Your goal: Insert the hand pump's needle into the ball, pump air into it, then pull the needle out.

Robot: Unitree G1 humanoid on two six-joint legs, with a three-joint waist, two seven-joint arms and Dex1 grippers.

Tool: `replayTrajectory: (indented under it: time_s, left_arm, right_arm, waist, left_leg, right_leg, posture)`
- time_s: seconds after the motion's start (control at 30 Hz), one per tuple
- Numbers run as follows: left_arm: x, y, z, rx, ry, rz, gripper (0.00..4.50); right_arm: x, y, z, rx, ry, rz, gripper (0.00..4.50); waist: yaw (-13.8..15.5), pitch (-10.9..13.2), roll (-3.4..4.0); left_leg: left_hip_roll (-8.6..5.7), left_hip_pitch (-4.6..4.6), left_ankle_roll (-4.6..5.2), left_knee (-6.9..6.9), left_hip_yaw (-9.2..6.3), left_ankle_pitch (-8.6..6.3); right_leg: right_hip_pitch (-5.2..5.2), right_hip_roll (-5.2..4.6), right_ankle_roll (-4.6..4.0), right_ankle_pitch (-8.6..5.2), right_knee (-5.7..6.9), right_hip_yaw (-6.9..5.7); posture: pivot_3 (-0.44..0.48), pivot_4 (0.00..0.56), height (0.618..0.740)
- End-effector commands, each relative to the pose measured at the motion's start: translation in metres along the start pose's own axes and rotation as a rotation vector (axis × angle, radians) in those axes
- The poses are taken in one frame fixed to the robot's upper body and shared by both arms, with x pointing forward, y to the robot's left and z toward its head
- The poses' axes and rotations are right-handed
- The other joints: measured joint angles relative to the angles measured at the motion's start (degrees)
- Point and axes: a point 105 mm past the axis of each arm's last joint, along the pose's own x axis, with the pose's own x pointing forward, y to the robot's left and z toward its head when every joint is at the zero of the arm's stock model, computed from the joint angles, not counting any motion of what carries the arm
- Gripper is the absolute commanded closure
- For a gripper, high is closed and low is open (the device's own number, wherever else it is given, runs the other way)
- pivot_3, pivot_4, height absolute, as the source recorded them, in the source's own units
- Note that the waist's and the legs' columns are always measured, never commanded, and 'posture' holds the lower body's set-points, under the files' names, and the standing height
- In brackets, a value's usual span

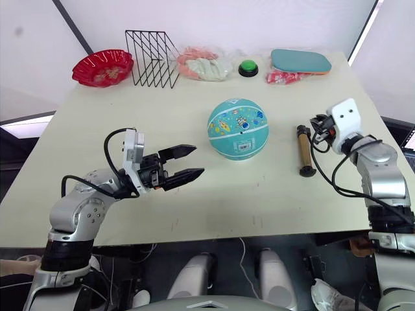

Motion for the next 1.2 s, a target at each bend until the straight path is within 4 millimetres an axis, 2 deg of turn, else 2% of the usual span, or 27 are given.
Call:
replayTrajectory:
  time_s: [0.03, 0.17, 0.2, 0.27, 0.3, 0.37, 0.43, 0.63, 0.83, 1.0, 1.07, 1.13, 1.2]
  left_arm:
    - [0.006, -0.010, 0.008, 0.053, -0.026, -0.034, 0.00]
    - [0.008, -0.014, 0.007, 0.051, -0.033, -0.029, 0.00]
    - [0.008, -0.015, 0.007, 0.047, -0.034, -0.029, 0.00]
    - [0.007, -0.016, 0.007, 0.043, -0.034, -0.026, 0.00]
    - [0.006, -0.016, 0.008, 0.041, -0.036, -0.021, 0.00]
    - [0.004, -0.015, 0.007, 0.038, -0.036, -0.009, 0.00]
    - [0.002, -0.014, 0.005, 0.038, -0.033, -0.001, 0.00]
    - [-0.001, -0.012, 0.002, 0.028, -0.032, 0.023, 0.00]
    - [-0.003, -0.012, -0.003, 0.028, -0.029, 0.039, 0.00]
    - [-0.001, -0.011, -0.002, 0.029, -0.039, 0.064, 0.00]
    - [-0.005, -0.013, -0.002, 0.015, -0.043, 0.086, 0.00]
    - [-0.018, -0.016, -0.006, 0.009, -0.044, 0.144, 0.00]
    - [-0.022, -0.014, -0.007, 0.012, -0.046, 0.205, 0.00]
  right_arm:
    - [-0.008, -0.014, 0.000, 0.092, -0.034, -0.090, 4.16]
    - [-0.014, -0.028, -0.019, 0.182, -0.002, -0.186, 4.16]
    - [-0.015, -0.030, -0.022, 0.196, 0.006, -0.198, 3.14]
    - [-0.019, -0.036, -0.028, 0.212, 0.027, -0.221, 2.49]
    - [-0.021, -0.038, -0.027, 0.214, 0.027, -0.225, 1.88]
    - [-0.027, -0.043, -0.020, 0.223, 0.008, -0.234, 1.05]
    - [-0.032, -0.044, -0.017, 0.213, 0.004, -0.233, 0.03]
    - [-0.060, -0.043, -0.011, 0.187, 0.009, -0.208, 0.03]
    - [-0.067, -0.043, -0.016, 0.225, -0.008, -0.184, 0.03]
    - [-0.071, -0.046, -0.008, 0.235, -0.049, -0.160, 0.03]
    - [-0.075, -0.030, 0.001, 0.181, -0.095, -0.063, 0.03]
    - [-0.081, -0.005, 0.013, 0.111, -0.163, 0.014, 0.03]
    - [-0.081, 0.004, 0.023, 0.131, -0.262, 0.035, 0.03]
  waist:
    - [-0.1, 0.0, 0.00]
    - [-0.1, 0.0, 0.00]
    - [-0.1, 0.0, 0.00]
    - [-0.1, 0.0, 0.00]
    - [-0.1, 0.0, 0.00]
    - [-0.1, 0.0, 0.01]
    - [0.0, 0.0, 0.01]
    - [0.1, 0.0, 0.01]
    - [-0.1, 0.0, 0.01]
    - [0.0, 0.0, 0.01]
    - [0.1, 0.0, 0.01]
    - [0.1, 0.0, 0.01]
    - [-0.2, 0.0, 0.03]
  left_leg:
    - [0.00, 0.00, 0.00, 0.05, 0.00, 0.00]
    - [0.03, 0.05, 0.01, 0.20, 0.01, 0.00]
    - [0.02, 0.05, 0.01, 0.24, 0.01, 0.00]
    - [0.03, 0.06, 0.01, 0.25, 0.02, 0.00]
    - [0.03, 0.06, 0.01, 0.25, 0.02, 0.00]
    - [0.04, 0.06, 0.01, 0.25, 0.02, 0.00]
    - [0.04, 0.05, 0.01, 0.25, 0.02, 0.00]
    - [0.04, 0.03, 0.02, 0.23, -0.01, -0.01]
    - [0.06, 0.09, 0.03, 0.31, 0.05, 0.00]
    - [0.11, 0.10, 0.03, 0.31, 0.08, 0.00]
    - [0.09, 0.07, 0.03, 0.31, 0.08, 0.00]
    - [0.10, 0.07, 0.02, 0.30, 0.08, 0.00]
    - [0.17, 0.10, 0.02, 0.21, 0.10, -0.01]
  right_leg:
    - [0.00, 0.01, 0.00, 0.00, 0.01, 0.00]
    - [0.09, 0.04, 0.00, 0.02, 0.10, 0.00]
    - [0.09, 0.04, 0.01, 0.03, 0.11, 0.00]
    - [0.09, 0.04, 0.01, 0.04, 0.12, 0.01]
    - [0.10, 0.05, 0.01, 0.04, 0.12, 0.02]
    - [0.09, 0.06, 0.01, 0.04, 0.12, 0.01]
    - [0.10, 0.06, 0.01, 0.04, 0.12, 0.01]
    - [0.10, 0.06, 0.01, 0.04, 0.11, -0.01]
    - [0.12, 0.08, 0.05, -0.01, 0.12, 0.05]
    - [0.12, 0.13, 0.11, 0.04, 0.12, 0.07]
    - [0.12, 0.12, 0.12, 0.04, 0.10, 0.07]
    - [0.12, 0.12, 0.13, 0.04, 0.08, 0.07]
    - [0.12, 0.14, 0.10, 0.03, 0.04, 0.11]
  posture:
    - [0.000, 0.150, 0.740]
    - [0.000, 0.150, 0.740]
    - [0.000, 0.150, 0.740]
    - [0.000, 0.150, 0.740]
    - [0.000, 0.150, 0.740]
    - [0.000, 0.150, 0.740]
    - [0.000, 0.150, 0.740]
    - [0.000, 0.150, 0.740]
    - [0.000, 0.150, 0.740]
    - [0.000, 0.150, 0.740]
    - [0.000, 0.150, 0.740]
    - [0.000, 0.150, 0.740]
    - [0.000, 0.150, 0.740]
